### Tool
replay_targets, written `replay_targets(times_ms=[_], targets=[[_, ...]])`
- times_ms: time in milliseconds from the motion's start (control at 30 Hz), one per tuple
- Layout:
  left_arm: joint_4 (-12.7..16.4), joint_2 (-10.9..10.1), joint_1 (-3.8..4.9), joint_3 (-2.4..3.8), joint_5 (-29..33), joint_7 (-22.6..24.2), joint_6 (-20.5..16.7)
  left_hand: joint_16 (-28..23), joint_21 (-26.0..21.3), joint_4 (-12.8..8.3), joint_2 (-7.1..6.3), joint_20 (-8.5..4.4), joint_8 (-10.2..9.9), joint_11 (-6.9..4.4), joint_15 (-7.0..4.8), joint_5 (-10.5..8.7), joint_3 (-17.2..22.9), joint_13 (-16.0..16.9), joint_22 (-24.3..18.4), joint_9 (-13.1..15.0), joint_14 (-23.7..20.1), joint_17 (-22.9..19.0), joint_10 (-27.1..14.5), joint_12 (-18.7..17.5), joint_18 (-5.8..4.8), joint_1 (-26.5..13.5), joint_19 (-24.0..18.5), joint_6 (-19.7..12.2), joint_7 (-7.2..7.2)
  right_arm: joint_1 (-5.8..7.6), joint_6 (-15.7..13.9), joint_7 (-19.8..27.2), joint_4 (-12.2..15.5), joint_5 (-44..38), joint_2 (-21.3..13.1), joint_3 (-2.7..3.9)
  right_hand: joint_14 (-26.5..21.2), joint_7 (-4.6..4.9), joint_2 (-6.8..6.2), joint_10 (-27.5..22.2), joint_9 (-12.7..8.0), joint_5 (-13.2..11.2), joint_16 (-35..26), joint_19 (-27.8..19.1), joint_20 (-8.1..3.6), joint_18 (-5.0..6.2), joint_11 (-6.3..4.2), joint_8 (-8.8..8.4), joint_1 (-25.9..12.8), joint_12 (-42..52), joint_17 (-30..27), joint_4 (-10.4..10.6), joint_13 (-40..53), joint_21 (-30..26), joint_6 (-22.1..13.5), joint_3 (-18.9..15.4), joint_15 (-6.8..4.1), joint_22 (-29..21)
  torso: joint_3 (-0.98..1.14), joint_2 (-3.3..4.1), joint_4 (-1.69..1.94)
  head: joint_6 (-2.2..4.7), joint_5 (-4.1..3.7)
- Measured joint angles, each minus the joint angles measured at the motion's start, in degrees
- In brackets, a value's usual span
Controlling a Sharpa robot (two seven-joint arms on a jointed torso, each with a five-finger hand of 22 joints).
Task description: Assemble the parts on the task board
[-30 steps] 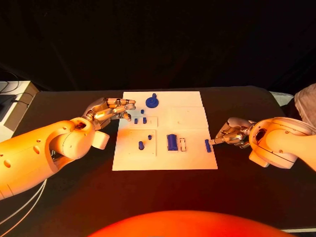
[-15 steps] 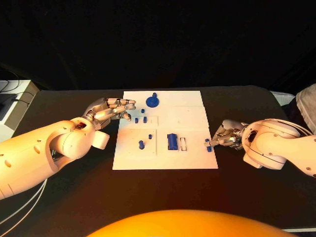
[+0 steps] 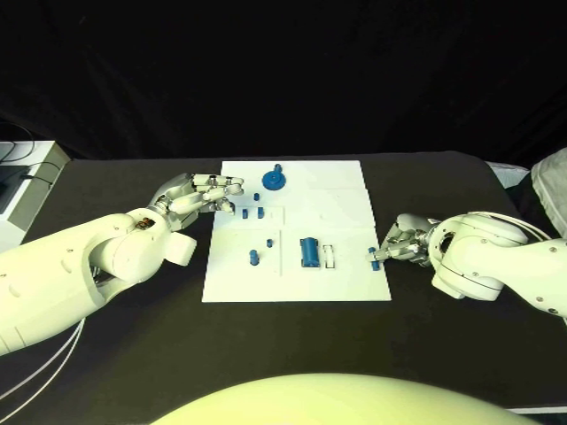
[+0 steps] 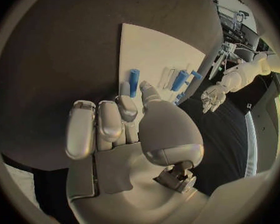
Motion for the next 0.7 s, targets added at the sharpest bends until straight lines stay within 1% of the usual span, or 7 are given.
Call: replay_targets(times_ms=[233,300,333,400,500,567,700], targets=[[0.0,-0.2,0.0,0.01,0.0,0.0,0.0,0.0,0.0,0.0,0.0,0.0,0.0,0.0,0.0,0.0,0.0,0.0,0.0,0.0,0.0,0.0,0.0,0.0,0.0,0.0,0.0,0.0,0.0,-0.38,0.3,-0.3,-0.8,-1.8,0.9,0.19,0.0,-0.1,0.01,0.0,2.7,0.3,0.0,0.0,0.0,0.0,0.0,0.41,0.0,-0.2,0.0,-0.7,0.0,0.0,0.2,0.2,0.0,0.0,0.05,-0.02,0.03,-0.2,0.15],[0.0,-0.2,0.0,0.01,0.0,0.0,0.0,0.0,0.0,0.0,0.0,0.0,0.0,0.0,0.0,0.0,0.0,0.0,0.0,0.0,0.0,0.0,0.0,0.0,0.0,0.0,0.0,0.0,0.0,-0.57,0.4,-0.4,-1.0,-2.5,1.2,0.19,0.0,-0.13,0.41,0.0,9.9,0.6,0.0,0.0,-0.02,0.0,0.0,0.19,0.4,-0.2,0.0,-1.0,0.0,0.0,-0.2,0.5,0.0,0.0,0.03,-0.02,0.03,-0.25,0.2],[0.0,-0.2,0.0,0.02,0.0,0.0,0.0,0.0,-0.1,0.0,0.0,0.0,0.0,0.0,0.0,0.0,0.0,0.0,0.0,0.0,0.0,0.0,0.0,0.0,0.0,0.0,0.0,0.0,0.0,-0.65,0.4,-0.4,-1.1,-2.7,1.4,0.19,0.0,-0.11,0.59,0.0,12.3,0.9,0.0,-0.2,-0.15,0.0,0.01,0.11,0.6,-0.2,0.0,-1.2,0.0,0.0,-0.2,0.6,0.0,0.0,0.03,-0.02,0.03,-0.28,0.21],[0.1,-0.2,0.0,0.02,0.0,-0.1,0.0,0.0,-0.4,0.2,0.0,0.0,0.0,0.0,0.0,0.0,-0.2,0.0,0.2,0.0,0.0,0.0,0.0,0.0,0.0,0.0,0.0,0.0,0.0,-0.78,0.4,-0.4,-1.2,-3.4,1.6,0.21,0.0,-0.1,0.83,0.0,14.3,2.2,-0.1,-0.2,-0.21,0.0,0.01,0.09,1.4,-0.2,-0.1,-2.1,0.0,0.0,-0.3,0.9,0.0,0.0,0.03,-0.03,0.01,-0.36,0.28],[0.1,-0.3,0.0,0.02,0.0,-0.1,0.0,0.0,-0.4,0.2,0.0,0.0,0.0,0.0,0.0,0.0,-0.2,0.0,0.2,0.0,0.0,0.0,0.0,0.0,0.0,0.0,0.0,0.0,0.0,-0.88,0.6,-0.4,-1.2,-4.1,1.8,0.28,0.0,-0.17,0.99,0.0,14.3,1.8,-0.3,-0.2,-0.21,0.0,0.01,0.09,2.9,-0.5,-0.1,-3.9,0.0,-0.2,-0.3,2.6,-0.04,0.0,0.04,-0.03,-0.02,-0.43,0.31],[0.1,-0.3,0.0,0.02,0.0,-0.1,0.0,0.0,-0.4,0.2,0.0,0.0,0.0,0.0,0.0,0.0,-0.2,0.0,0.2,0.0,0.0,0.0,0.0,0.0,0.0,0.0,0.0,0.0,0.0,-0.91,0.7,-0.4,-1.2,-4.5,1.9,0.3,-0.1,-0.18,0.91,-0.1,15.8,2.6,-0.3,-0.2,-0.21,0.0,-0.02,0.08,3.4,-0.5,-0.3,-5.0,0.0,-0.3,-0.5,3.7,-0.33,0.0,0.04,-0.02,-0.03,-0.49,0.31],[0.1,-0.3,0.0,0.02,0.0,-0.2,0.0,0.0,-0.4,0.2,0.0,-0.2,0.0,0.0,0.0,0.0,-0.2,0.0,0.2,0.0,0.0,0.0,0.0,0.0,0.0,0.0,0.2,0.0,0.0,-0.96,0.9,-0.4,-1.1,-5.0,2.0,0.34,-0.1,0.08,0.54,-0.5,16.0,5.5,-0.5,0.0,-0.43,-0.01,-0.2,0.08,4.0,-0.9,-0.3,-3.9,0.0,-0.5,-0.8,4.9,-0.36,0.0,0.04,-0.03,-0.04,-0.62,0.31]])
